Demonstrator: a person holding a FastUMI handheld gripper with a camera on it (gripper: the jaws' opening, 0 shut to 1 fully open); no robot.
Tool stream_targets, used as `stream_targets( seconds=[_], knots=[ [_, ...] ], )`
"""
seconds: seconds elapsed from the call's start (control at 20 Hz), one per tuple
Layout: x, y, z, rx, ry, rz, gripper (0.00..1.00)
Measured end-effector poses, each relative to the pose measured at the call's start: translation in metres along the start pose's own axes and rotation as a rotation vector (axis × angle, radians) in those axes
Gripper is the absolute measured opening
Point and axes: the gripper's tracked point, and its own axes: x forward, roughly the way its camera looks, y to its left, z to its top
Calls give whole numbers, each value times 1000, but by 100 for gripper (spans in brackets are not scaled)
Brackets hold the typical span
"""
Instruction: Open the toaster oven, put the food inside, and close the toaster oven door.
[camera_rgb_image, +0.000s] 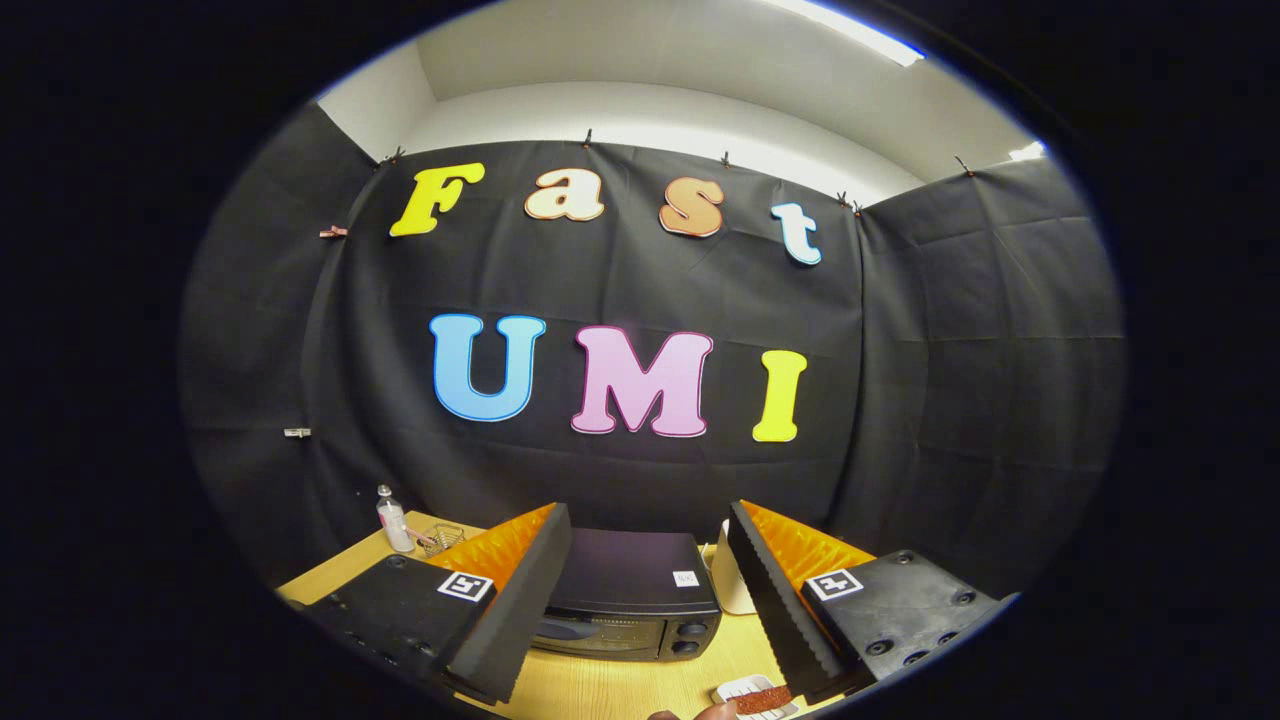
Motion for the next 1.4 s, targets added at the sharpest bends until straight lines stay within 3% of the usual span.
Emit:
stream_targets(
  seconds=[0.4, 0.6, 0.9, 1.1, 1.4],
  knots=[
    [7, 15, -11, 20, 14, 29, 97],
    [38, 55, -80, 69, 123, 83, 98],
    [76, 97, -202, 70, 402, 90, 98],
    [92, 106, -234, 98, 495, 50, 98],
    [75, 108, -236, 63, 444, 38, 99]
  ],
)
